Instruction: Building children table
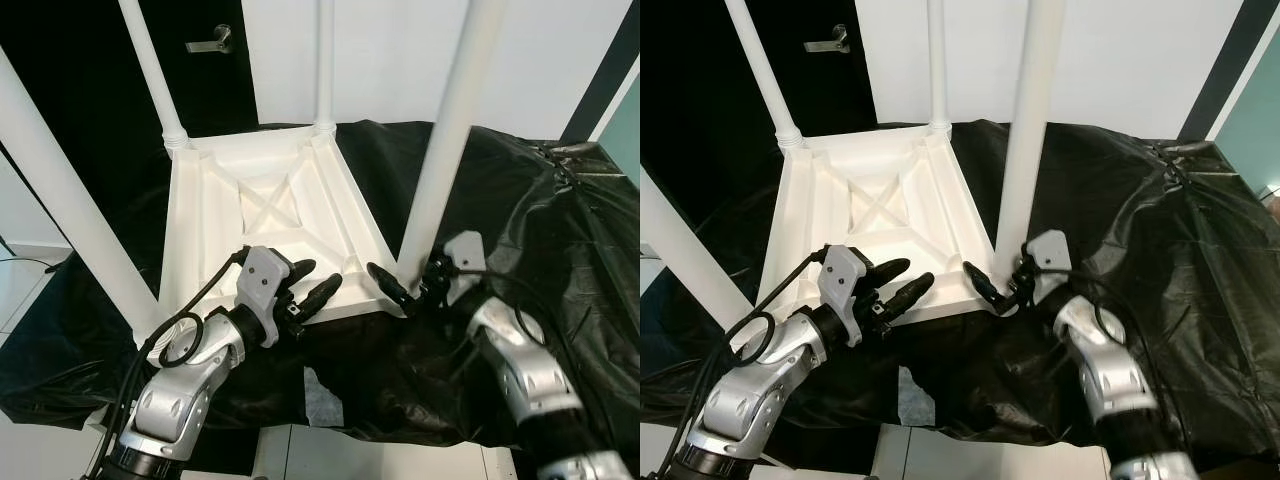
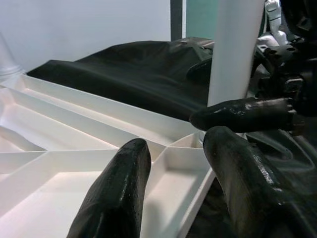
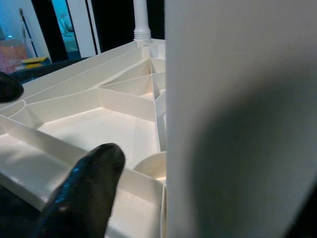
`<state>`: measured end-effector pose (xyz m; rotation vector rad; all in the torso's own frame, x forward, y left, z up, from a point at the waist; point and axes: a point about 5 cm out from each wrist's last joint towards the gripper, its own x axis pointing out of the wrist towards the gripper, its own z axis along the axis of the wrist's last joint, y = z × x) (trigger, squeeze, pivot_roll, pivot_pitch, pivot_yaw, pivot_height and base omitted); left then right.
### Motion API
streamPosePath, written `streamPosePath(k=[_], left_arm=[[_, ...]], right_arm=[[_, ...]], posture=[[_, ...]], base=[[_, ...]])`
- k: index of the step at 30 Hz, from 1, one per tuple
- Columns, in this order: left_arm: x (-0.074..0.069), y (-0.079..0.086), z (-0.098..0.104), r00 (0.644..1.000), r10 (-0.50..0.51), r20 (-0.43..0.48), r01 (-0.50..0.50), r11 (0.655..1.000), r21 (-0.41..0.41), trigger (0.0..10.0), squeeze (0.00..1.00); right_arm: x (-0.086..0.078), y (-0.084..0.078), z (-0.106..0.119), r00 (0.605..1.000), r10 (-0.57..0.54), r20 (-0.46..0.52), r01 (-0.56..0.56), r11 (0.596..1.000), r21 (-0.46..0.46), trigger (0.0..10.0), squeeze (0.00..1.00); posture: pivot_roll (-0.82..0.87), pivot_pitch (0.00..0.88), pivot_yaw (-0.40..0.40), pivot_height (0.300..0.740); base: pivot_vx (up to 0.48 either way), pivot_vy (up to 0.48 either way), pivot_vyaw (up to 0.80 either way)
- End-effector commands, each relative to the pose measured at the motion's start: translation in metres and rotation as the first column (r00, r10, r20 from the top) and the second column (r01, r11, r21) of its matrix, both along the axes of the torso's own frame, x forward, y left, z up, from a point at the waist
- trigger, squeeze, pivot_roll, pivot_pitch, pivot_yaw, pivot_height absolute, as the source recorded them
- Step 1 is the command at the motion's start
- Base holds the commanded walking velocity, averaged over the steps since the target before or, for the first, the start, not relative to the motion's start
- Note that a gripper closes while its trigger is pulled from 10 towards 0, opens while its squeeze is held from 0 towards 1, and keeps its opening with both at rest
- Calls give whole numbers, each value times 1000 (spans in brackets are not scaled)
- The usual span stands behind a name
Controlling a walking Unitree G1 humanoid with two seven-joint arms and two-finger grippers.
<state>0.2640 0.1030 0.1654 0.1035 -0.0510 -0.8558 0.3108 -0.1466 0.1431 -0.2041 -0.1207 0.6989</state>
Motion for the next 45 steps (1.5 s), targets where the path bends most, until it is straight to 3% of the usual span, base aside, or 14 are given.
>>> streamPosePath(k=[1,12,13,14,17,19,24,28,32,37,39,43,44,45], left_arm=[[-2,-1,-2,998,-67,-5,67,997,24,10000,0],[-5,2,-6,999,-51,-7,51,998,32,10000,0],[-6,1,-6,999,-49,-7,49,998,34,10000,0],[-6,1,-7,999,-47,-1,47,998,40,10000,0],[-6,0,-9,999,-43,-2,43,998,44,10000,0],[-6,-1,-10,999,-38,-5,38,998,48,10000,0],[-7,-2,-10,999,-36,-2,37,999,37,10000,0],[-8,-3,-11,999,-41,-18,41,999,14,10000,0],[-9,-3,-13,999,-40,-21,40,999,20,10000,0],[-10,-4,-13,999,-41,-12,42,999,23,10000,0],[-11,-5,-13,999,-41,-12,42,999,20,10000,0],[-12,-7,-14,999,-46,-15,46,999,21,10000,0],[-13,-8,-14,999,-49,-14,49,999,24,10000,0],[-13,-8,-15,999,-50,-12,51,998,27,10000,0]], right_arm=[[0,0,-7,1000,16,-22,-16,1000,-27,0,0],[1,-5,-14,997,22,-69,-24,999,-22,0,0],[1,-7,-14,998,4,-68,-5,1000,-22,4667,0],[1,-8,-14,998,-19,-68,19,1000,-9,10000,0],[2,-9,-15,996,-72,-54,72,997,-14,10000,0],[4,-11,-20,974,-218,-60,218,976,-8,10000,0],[1,-11,-28,943,-325,-70,325,946,-10,10000,0],[-5,-10,-40,846,-515,-136,522,853,20,10000,0],[-8,-3,-41,824,-550,-138,559,828,35,10000,0],[-13,18,-35,757,-637,-144,652,751,105,10000,0],[-13,21,-33,751,-644,-143,659,743,114,10000,0],[-17,28,-25,787,-606,-114,617,771,156,10000,0],[-18,27,-24,801,-589,-108,598,784,165,10000,925],[-18,25,-23,806,-582,-106,591,789,167,10000,925]], posture=[[71,0,-19,740],[82,0,-30,740],[81,0,-29,740],[78,0,-27,740],[77,0,-27,740],[75,0,-25,740],[76,0,-21,740],[72,0,-19,740],[71,0,-19,740],[67,0,-23,740],[67,0,-23,740],[62,0,-24,740],[62,0,-25,740],[62,0,-25,740]], base=[[0,0,0],[0,0,0],[0,0,0],[0,0,0],[0,0,0],[0,0,0],[0,0,0],[0,0,0],[0,0,0],[0,0,0],[0,0,0],[0,0,0],[0,0,0],[0,0,0]])
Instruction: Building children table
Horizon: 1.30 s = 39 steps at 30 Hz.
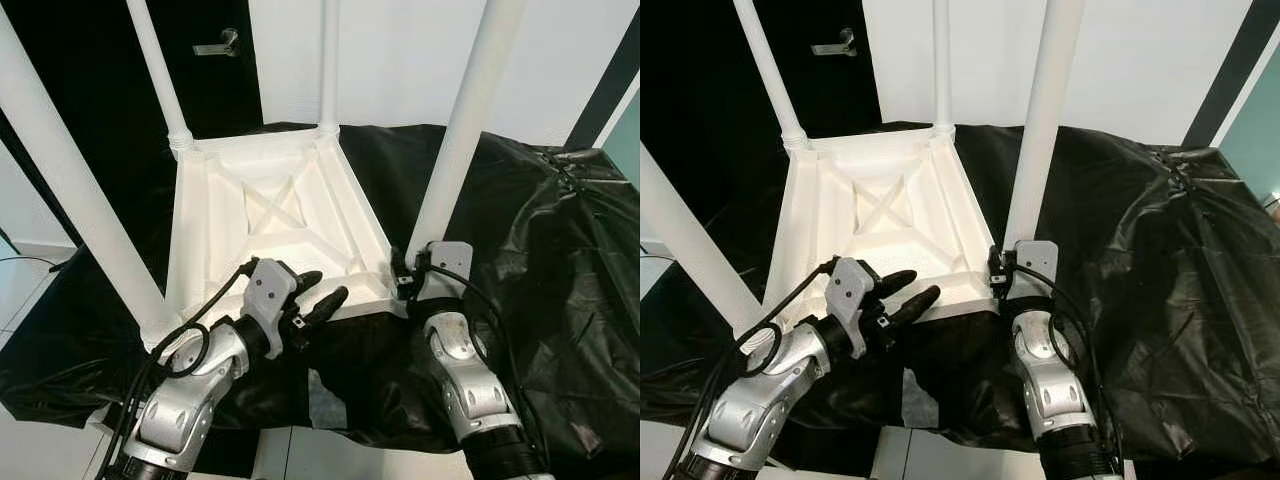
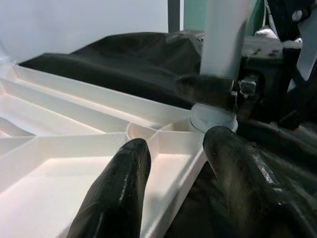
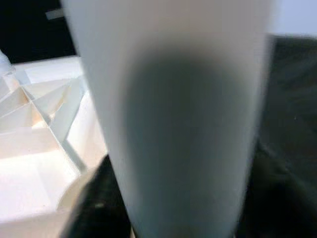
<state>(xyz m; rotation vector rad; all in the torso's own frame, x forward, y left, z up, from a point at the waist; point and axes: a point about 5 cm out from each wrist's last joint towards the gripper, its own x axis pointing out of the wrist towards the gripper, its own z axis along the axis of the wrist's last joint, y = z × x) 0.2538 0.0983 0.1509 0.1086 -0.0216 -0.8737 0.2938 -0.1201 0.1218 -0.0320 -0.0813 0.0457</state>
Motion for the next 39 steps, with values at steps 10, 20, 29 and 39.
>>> streamPosePath(k=[10,20,29,39], left_arm=[[-4,-4,1,999,-41,20,40,999,11,10000,0],[-1,-6,3,999,-45,28,45,999,10,10000,0],[0,-4,5,999,-33,41,32,999,9,10000,0],[-2,-7,2,999,-31,41,30,999,9,10000,0]], right_arm=[[-5,-23,10,977,211,38,-208,977,-55,10000,1000],[14,-25,16,854,520,-28,-519,847,-116,10000,0],[25,-25,14,771,630,-96,-637,755,-160,0,0],[26,-27,5,847,520,-107,-531,832,-161,275,0]], posture=[[53,0,-22,740],[46,0,-15,740],[65,0,-28,740],[64,0,-34,740]], base=[[0,0,0],[0,0,0],[0,0,0],[0,0,0]])
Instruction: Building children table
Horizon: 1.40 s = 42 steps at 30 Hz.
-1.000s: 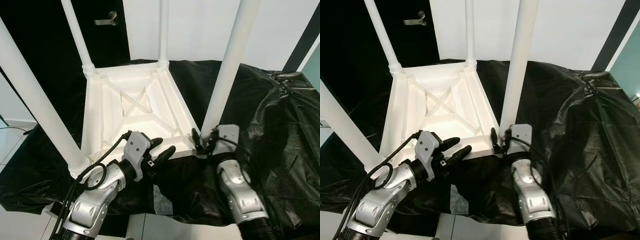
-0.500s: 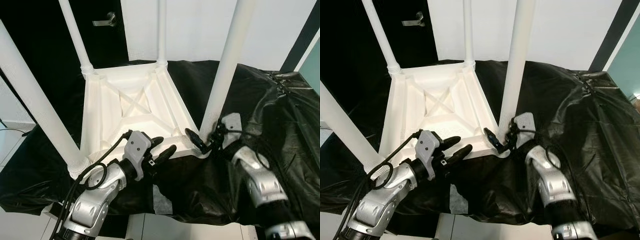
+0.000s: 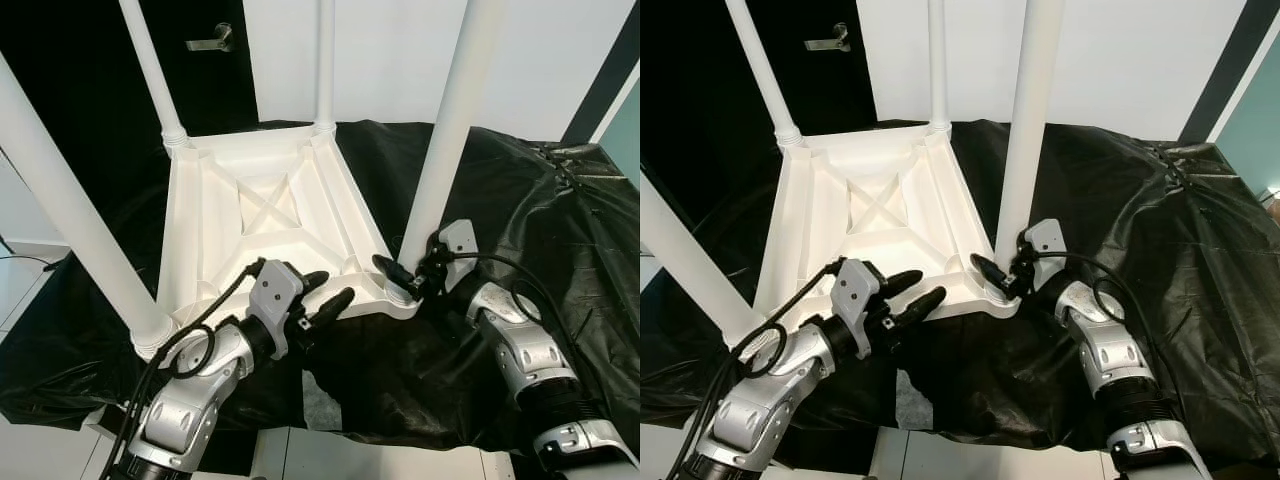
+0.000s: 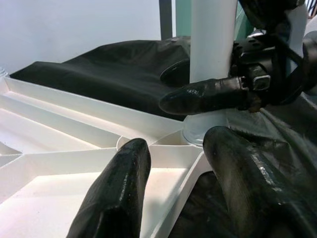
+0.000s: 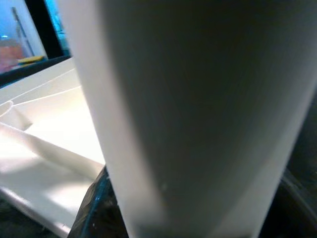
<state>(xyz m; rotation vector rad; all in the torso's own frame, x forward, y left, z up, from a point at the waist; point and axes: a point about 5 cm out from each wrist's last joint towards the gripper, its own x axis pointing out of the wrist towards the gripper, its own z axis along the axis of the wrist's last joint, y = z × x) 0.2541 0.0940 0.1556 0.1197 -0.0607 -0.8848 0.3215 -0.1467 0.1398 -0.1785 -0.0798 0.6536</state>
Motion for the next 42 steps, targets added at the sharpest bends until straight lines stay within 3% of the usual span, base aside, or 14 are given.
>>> streamPosePath(k=[1,7,11,25,26,27,28,36,37,42], left_arm=[[-2,-3,-2,1000,-18,3,18,1000,15,10000,0],[-3,-3,-2,1000,-24,0,24,1000,16,10000,0],[-4,-3,-3,1000,-28,-1,28,999,20,10000,0],[-2,0,-2,1000,-18,2,18,1000,23,10000,0],[-2,0,-2,1000,-18,2,18,1000,23,10000,0],[-2,0,-2,1000,-18,3,18,1000,24,10000,0],[-2,-1,-2,1000,-17,1,16,1000,19,10000,0],[-2,-3,-2,1000,-15,3,15,1000,15,10000,0],[-2,-3,-2,1000,-15,4,15,1000,12,10000,0],[-2,-4,-2,1000,-12,5,12,1000,7,10000,0]], right_arm=[[-3,2,-14,994,-100,-33,99,995,-27,10000,0],[-7,4,-18,965,-259,-41,259,966,5,10000,0],[-12,8,-18,926,-373,-49,375,926,46,10000,0],[-24,40,-13,859,-508,-61,511,849,133,10000,0],[-25,41,-12,862,-504,-60,507,850,141,10000,894],[-26,41,-12,862,-504,-59,507,850,144,10000,894],[-27,40,-10,864,-500,-58,503,851,152,10000,1000],[-30,38,-5,891,-454,-28,451,874,181,10000,1000],[-32,35,-3,910,-415,-14,410,893,188,10000,0],[-35,22,-1,959,-284,1,280,945,170,10000,0]], posture=[[64,0,-31,740],[61,0,-24,740],[55,0,-13,740],[55,0,-7,740],[56,0,-9,740],[56,0,-9,740],[55,0,-13,740],[55,0,-22,740],[55,0,-27,740],[53,0,-28,740]], base=[[0,0,0],[0,0,0],[0,0,0],[0,0,0],[0,0,0],[0,0,0],[0,0,0],[0,0,0],[0,0,0],[0,0,0]])
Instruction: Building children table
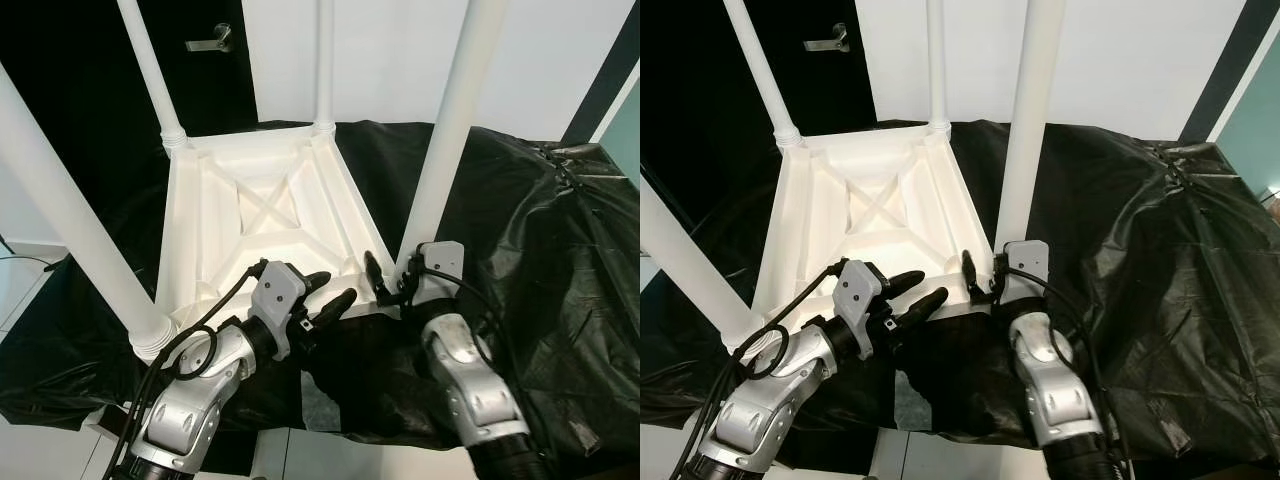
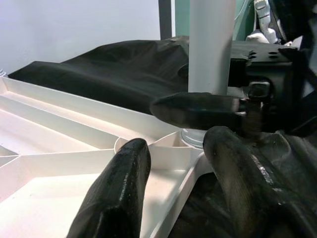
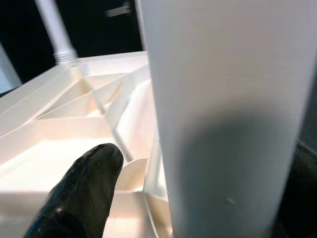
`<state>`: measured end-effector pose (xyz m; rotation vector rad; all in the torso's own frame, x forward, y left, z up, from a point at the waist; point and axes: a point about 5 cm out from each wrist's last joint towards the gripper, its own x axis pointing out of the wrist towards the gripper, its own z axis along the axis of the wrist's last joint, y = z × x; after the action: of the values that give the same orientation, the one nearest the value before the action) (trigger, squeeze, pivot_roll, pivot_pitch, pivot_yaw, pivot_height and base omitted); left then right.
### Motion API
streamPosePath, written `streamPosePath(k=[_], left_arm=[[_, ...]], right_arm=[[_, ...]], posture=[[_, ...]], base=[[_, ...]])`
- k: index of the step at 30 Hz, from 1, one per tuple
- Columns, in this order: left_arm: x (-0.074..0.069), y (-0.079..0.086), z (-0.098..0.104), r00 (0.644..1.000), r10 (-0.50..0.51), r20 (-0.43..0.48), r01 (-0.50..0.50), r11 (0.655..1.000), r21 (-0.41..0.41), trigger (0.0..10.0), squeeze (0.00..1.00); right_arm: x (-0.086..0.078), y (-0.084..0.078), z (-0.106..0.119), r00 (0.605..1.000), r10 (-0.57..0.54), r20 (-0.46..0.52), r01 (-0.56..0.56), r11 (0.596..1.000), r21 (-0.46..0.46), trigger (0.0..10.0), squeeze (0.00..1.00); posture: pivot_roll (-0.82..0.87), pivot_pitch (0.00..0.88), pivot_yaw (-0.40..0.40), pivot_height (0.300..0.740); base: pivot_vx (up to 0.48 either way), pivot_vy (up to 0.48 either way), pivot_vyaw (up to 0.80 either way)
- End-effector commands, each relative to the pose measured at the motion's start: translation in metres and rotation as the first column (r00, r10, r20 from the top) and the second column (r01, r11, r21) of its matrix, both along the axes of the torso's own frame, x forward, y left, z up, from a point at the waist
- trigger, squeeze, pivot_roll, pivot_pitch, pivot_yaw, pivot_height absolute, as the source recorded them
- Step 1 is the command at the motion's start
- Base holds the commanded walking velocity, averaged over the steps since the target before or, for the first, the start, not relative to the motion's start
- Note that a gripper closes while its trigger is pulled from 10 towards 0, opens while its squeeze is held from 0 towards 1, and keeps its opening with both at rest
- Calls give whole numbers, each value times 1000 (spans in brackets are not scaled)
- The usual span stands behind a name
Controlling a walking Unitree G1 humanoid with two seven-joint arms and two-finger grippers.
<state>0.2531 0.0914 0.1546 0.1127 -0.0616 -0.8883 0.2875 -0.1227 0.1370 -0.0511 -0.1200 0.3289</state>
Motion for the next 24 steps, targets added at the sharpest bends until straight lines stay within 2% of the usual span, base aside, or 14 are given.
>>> streamPosePath(k=[1,3,6,8,9,10,13,14,17,18,24], left_arm=[[-1,-2,-1,1000,-9,9,9,1000,13,10000,0],[0,-1,-1,1000,-8,10,8,1000,13,10000,0],[0,-1,0,1000,-8,11,8,1000,12,10000,0],[1,-1,0,1000,-7,13,7,1000,13,10000,0],[1,-1,0,1000,-7,13,7,1000,13,10000,0],[3,-1,0,1000,-8,15,7,1000,14,10000,0],[3,0,0,1000,-8,16,8,1000,14,10000,0],[4,-1,1,1000,-10,24,9,1000,16,10000,0],[4,-1,2,1000,-10,28,10,1000,15,10000,0],[4,-1,2,1000,-9,29,8,1000,16,10000,0],[3,2,2,1000,-2,31,1,1000,20,10000,0]], right_arm=[[-1,-7,2,998,60,7,-60,998,3,10000,0],[2,-17,3,992,128,5,-128,991,-38,10000,0],[3,-20,3,989,148,1,-147,988,-52,10000,0],[10,-28,6,977,214,-12,-214,972,-95,10000,0],[10,-28,6,977,214,-12,-214,972,-95,10000,0],[16,-31,8,964,266,-27,-267,955,-128,10000,0],[17,-32,9,958,284,-31,-286,948,-139,10000,0],[24,-30,8,937,344,-57,-349,919,-185,2549,0],[27,-28,7,919,386,-76,-393,897,-202,2549,0],[28,-26,5,906,412,-93,-422,883,-206,0,0],[25,-22,-1,876,467,-124,-482,854,-193,0,0]], posture=[[53,0,-28,740],[51,0,-29,740],[51,0,-29,740],[46,0,-24,740],[46,0,-24,740],[46,0,-23,740],[46,0,-23,740],[49,0,-24,740],[49,0,-24,740],[55,0,-24,740],[69,0,-32,740]], base=[[0,0,0],[0,0,0],[0,0,0],[0,0,0],[0,0,0],[0,0,0],[0,0,0],[0,0,0],[0,0,0],[0,0,0],[0,0,0]])
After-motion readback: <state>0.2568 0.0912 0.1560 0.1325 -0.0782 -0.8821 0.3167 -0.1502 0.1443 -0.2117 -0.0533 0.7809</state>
